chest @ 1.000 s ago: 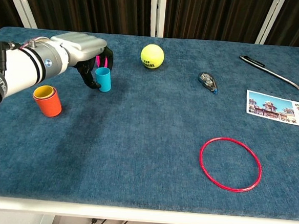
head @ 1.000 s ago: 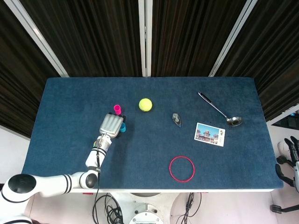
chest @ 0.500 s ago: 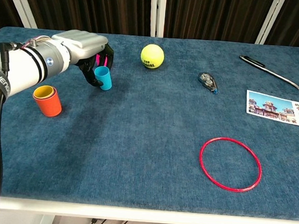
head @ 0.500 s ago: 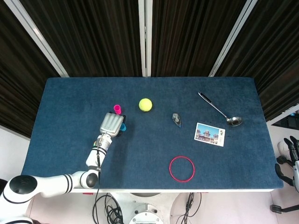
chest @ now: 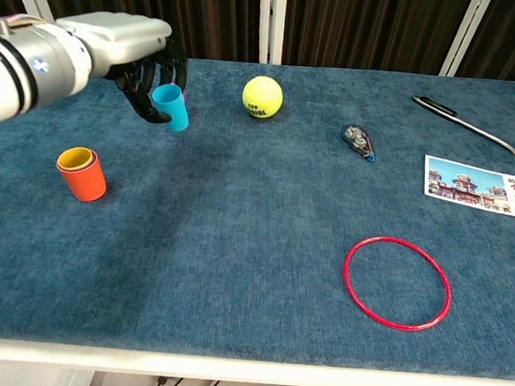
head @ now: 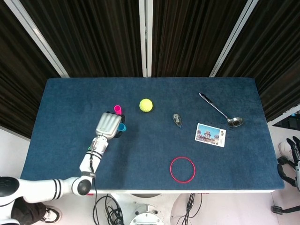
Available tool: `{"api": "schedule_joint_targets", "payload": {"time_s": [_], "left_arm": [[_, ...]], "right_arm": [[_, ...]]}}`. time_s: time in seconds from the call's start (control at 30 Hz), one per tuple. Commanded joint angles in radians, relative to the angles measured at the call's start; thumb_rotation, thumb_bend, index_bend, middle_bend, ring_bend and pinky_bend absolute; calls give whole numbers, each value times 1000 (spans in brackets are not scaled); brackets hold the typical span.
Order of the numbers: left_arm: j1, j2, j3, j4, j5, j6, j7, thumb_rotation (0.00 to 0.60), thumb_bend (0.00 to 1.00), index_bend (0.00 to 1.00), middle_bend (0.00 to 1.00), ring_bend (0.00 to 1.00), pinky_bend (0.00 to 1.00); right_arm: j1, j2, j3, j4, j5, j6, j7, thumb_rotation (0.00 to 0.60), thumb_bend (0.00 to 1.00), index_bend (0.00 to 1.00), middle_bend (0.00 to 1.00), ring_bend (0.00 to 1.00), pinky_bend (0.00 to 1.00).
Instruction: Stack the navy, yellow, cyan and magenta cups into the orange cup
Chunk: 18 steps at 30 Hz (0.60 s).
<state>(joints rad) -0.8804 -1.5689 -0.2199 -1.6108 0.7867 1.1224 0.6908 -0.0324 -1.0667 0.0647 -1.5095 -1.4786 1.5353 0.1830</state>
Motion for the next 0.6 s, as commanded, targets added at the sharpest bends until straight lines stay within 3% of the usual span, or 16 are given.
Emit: {"api": "schedule_joint_targets", "payload": {"time_s": [0.03, 0.33, 0.6], "left_arm": [[72, 153, 31, -205, 9, 98, 47, 600, 261, 519, 524, 492, 433], [166, 284, 134, -369, 37, 153, 51, 600, 265, 521, 529, 492, 433], [193, 271, 170, -342, 71, 136, 28, 600, 264, 520, 528, 492, 433]], "right_arm": [[1, -3, -2, -4, -8, 3, -6, 600, 346, 0, 0, 0, 0], [5, -3, -11, -31, -39, 17, -40, 600, 345, 0, 0, 0, 0], [3, 1, -10, -46, -37, 21, -57, 600, 345, 0, 0, 0, 0]]}}
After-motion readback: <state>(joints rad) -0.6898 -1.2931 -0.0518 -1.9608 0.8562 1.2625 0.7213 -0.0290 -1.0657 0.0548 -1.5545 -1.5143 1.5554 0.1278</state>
